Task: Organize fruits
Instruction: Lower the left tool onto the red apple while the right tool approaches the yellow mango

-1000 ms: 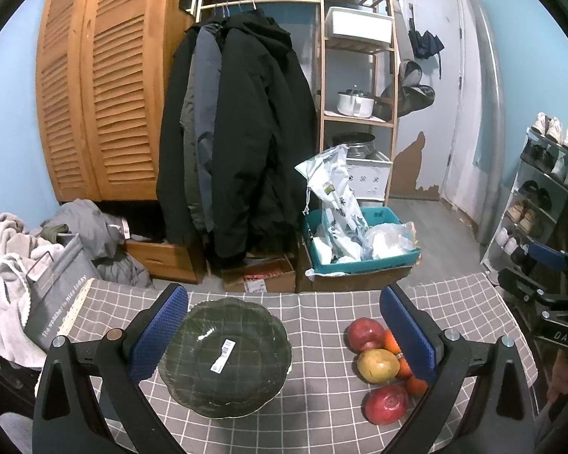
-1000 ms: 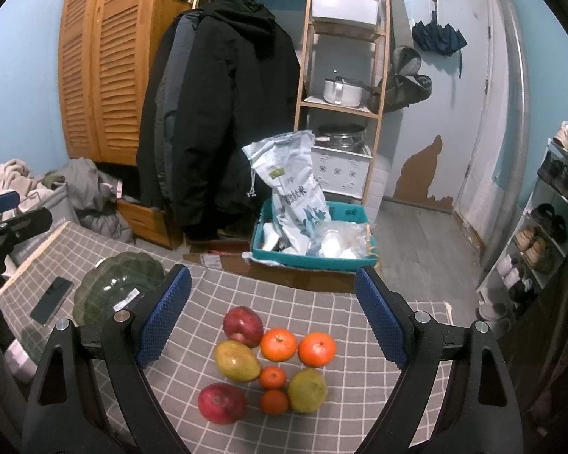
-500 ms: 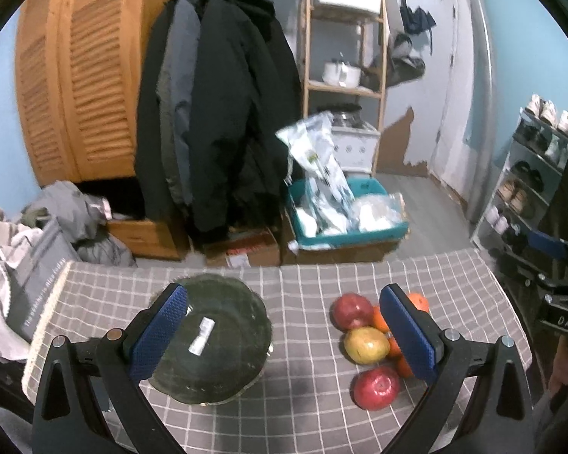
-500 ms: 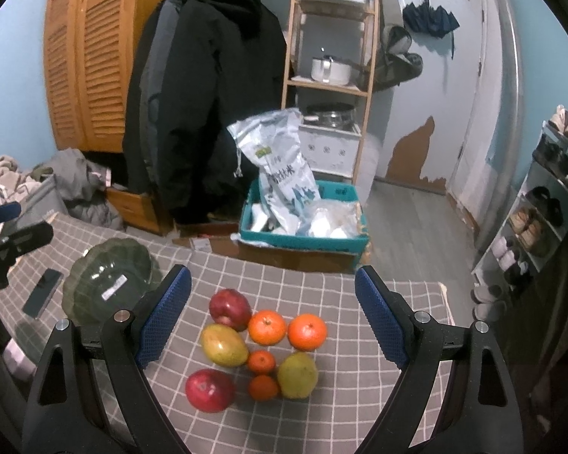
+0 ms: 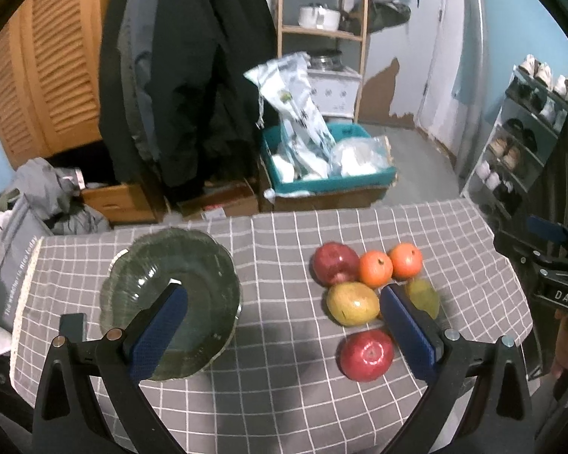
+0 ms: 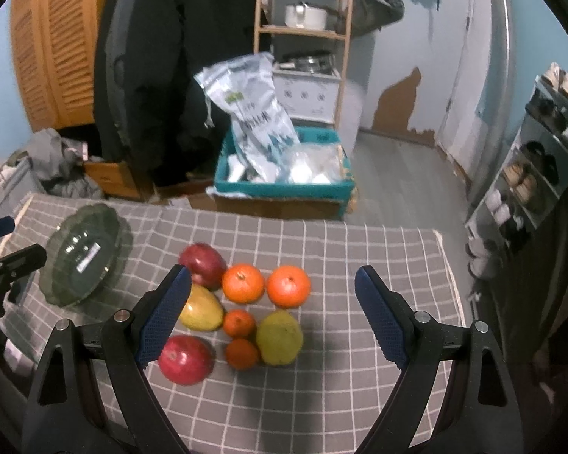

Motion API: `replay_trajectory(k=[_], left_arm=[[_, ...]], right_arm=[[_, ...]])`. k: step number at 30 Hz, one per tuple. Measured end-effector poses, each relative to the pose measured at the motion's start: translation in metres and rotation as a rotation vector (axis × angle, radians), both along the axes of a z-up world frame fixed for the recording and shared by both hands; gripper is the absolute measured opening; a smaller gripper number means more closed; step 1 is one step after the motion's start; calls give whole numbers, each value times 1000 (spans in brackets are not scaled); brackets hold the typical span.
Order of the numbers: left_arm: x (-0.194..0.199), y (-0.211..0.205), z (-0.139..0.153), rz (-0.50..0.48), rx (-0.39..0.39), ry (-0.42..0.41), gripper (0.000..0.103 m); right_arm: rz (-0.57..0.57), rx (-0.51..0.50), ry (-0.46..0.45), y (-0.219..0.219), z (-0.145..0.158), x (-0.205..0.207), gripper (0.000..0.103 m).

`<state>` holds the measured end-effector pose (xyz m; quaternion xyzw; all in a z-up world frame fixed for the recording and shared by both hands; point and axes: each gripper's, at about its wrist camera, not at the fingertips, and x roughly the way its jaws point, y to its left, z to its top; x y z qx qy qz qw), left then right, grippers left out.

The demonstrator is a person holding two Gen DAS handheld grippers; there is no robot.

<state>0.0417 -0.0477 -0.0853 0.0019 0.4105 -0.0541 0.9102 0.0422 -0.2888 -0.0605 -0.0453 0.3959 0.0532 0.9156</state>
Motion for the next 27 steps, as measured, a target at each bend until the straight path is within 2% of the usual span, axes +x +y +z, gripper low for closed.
replay_trajectory(k=[11, 27], left_arm=[[12, -37, -47, -78, 32, 145, 102], [28, -79, -111, -129, 45, 313, 102]], right_arm=[[-37, 10, 150, -21, -47, 8, 86], [-80, 12, 326, -42, -112, 13, 86]])
